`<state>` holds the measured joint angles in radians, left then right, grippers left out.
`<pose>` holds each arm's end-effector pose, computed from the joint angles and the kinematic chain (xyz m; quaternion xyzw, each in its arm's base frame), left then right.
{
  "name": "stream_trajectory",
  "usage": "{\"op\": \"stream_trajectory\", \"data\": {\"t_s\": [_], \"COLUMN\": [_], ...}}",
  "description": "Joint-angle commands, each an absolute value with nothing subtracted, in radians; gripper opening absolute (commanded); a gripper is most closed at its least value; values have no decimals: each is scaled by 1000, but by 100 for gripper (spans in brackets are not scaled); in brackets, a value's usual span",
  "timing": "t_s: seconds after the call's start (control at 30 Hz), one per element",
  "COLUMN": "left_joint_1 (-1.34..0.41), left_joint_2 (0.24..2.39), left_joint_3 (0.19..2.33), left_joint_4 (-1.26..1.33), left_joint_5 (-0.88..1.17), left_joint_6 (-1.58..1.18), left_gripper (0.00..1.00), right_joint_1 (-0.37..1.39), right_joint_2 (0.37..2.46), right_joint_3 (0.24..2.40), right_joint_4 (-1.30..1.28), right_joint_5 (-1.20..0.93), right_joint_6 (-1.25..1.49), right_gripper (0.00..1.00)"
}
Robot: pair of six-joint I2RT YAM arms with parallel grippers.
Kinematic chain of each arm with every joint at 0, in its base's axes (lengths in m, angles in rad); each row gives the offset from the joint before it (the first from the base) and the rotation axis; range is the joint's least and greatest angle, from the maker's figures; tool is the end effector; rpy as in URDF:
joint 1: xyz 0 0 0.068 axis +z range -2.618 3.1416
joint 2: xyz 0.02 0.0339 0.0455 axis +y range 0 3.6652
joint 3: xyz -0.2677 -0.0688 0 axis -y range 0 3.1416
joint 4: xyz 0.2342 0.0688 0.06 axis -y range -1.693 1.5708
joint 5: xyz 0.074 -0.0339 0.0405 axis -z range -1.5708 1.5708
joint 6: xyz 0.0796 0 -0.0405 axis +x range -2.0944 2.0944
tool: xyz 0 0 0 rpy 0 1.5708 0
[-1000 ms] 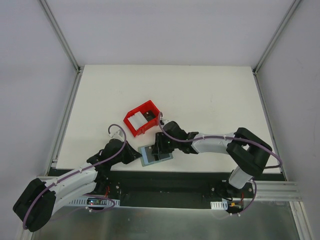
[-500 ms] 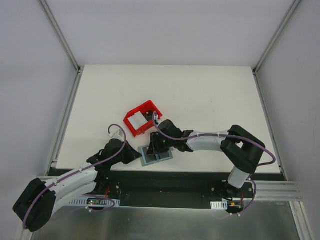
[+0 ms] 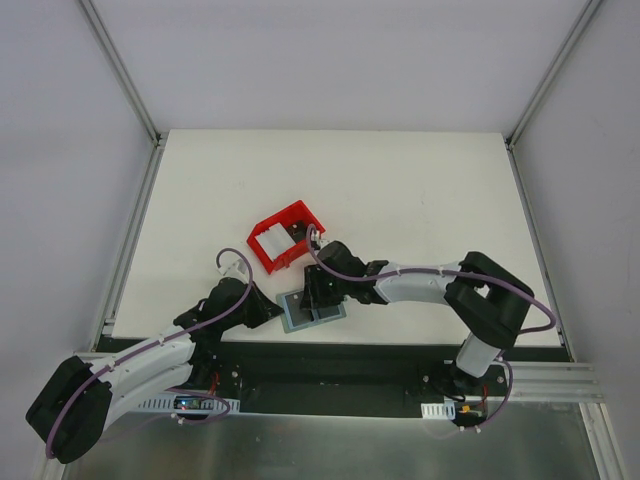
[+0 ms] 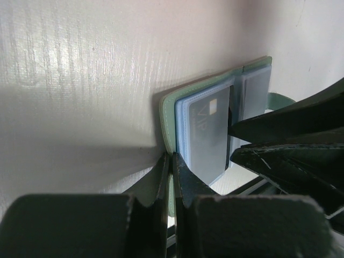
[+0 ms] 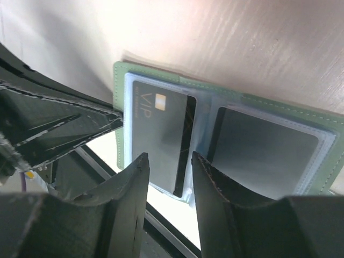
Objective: Put the credit cards into the card holder
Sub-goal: Insert the credit card into the card holder.
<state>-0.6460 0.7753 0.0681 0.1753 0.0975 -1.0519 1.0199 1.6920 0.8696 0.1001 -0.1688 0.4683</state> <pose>0.1374 -0.1133 0.1166 -0.1511 0.8541 -0.4001 0.2959 0.1823 0.3223 0.1476 -0.2807 0.8643 0.3343 0.2497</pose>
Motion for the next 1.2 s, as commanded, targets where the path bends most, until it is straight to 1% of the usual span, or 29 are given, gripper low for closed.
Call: {"op": "stream_trajectory", "data": {"t_s": [0.0, 0.2, 0.37, 0.5, 0.57, 0.77, 0.9, 0.97, 1.0, 1.17], "left_joint_1": [-637, -637, -637, -637, -637, -637, -637, -637, -637, -637], "left_joint_2": [784, 787, 788, 798, 799, 790, 769, 753, 746, 732], "left_joint_3": [67, 71, 74, 78, 81, 77, 71, 69, 71, 78], "left_joint_4": [172, 172, 173, 175, 178, 204, 190, 170, 158, 114], "left_joint_5": [103, 103, 103, 104, 104, 110, 121, 115, 115, 110], "left_joint_6": [-1040, -1040, -1040, -1035, -1032, -1048, -1057, -1055, -1049, -1034], "left_gripper": [0, 0, 0, 0, 0, 0, 0, 0, 0, 0], "right_joint_1": [1025, 1048, 1066, 1078, 1078, 1078, 1080, 1081, 1081, 1077], "right_joint_2": [1724, 1749, 1746, 1738, 1736, 1772, 1831, 1830, 1824, 1778], "right_joint_3": [902, 940, 979, 1003, 1003, 1034, 1115, 1117, 1115, 1129], "right_joint_4": [83, 98, 48, 5, -25, -38, -124, -124, -129, -179], "right_joint_5": [-173, -207, -190, -138, -138, -158, -163, -152, -135, -46], "right_joint_6": [463, 459, 428, 405, 402, 406, 388, 397, 400, 376], "right_gripper": [41, 40, 34, 29, 28, 29, 30, 32, 36, 41]}}
